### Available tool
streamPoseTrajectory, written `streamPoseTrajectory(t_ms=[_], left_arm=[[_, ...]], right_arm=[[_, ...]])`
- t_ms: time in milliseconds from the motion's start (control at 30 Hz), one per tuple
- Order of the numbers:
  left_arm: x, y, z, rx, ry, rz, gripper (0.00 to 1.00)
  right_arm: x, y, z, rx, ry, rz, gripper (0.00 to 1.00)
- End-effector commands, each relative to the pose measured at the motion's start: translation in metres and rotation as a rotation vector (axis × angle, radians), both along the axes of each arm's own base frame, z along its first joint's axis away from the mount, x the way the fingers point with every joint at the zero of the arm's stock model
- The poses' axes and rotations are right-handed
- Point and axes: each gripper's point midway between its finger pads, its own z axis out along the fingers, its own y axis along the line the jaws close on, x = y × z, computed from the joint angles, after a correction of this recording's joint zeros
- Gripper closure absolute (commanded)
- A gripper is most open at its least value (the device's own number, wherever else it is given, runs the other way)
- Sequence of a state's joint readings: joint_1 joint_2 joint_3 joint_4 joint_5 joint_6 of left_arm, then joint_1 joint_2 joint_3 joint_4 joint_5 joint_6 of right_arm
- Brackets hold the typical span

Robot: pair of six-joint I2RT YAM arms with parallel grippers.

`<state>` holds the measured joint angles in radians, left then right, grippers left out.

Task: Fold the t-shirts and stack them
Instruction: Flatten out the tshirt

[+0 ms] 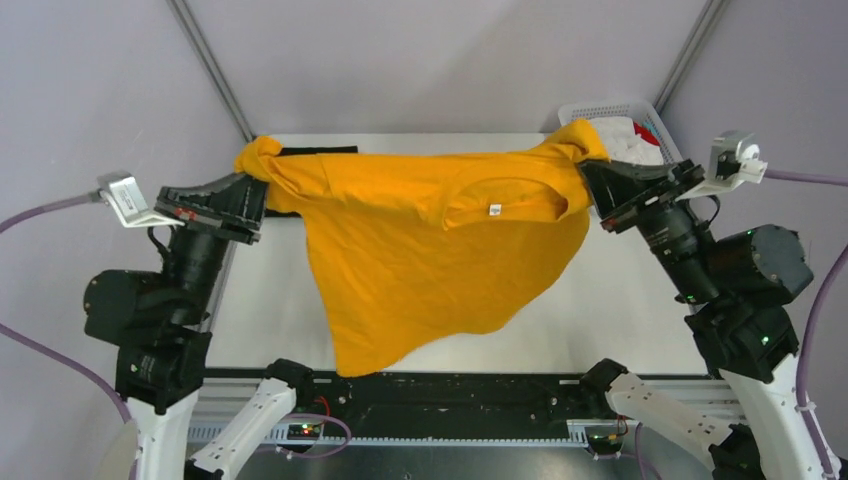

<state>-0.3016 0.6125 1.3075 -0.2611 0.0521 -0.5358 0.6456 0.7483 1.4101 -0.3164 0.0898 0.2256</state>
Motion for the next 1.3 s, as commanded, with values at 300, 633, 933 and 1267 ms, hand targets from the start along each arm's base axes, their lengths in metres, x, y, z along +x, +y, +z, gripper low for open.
streamPoseTrajectory(t_ms=[300,633,933,1267], left_arm=[[0.169,0.0,-0.014,0.132,0.23,0.23,1.0],[0.221,0.002,0.052,0.163,0.147,0.162,1.0],[0.213,0.007,-0.067,0.247,0.386,0.159,1.0],[0.155,-0.028,-0.351,0.286,0.886,0.033,1.0]], right_arm=[[0.13,-0.007,-0.005,-0.155,0.065,-0.288,1.0],[0.206,-0.004,0.032,-0.122,0.078,-0.199,1.0],[0.191,-0.017,-0.083,-0.148,0.401,-0.155,1.0],[0.151,-0.02,-0.302,-0.237,0.908,-0.114,1.0]])
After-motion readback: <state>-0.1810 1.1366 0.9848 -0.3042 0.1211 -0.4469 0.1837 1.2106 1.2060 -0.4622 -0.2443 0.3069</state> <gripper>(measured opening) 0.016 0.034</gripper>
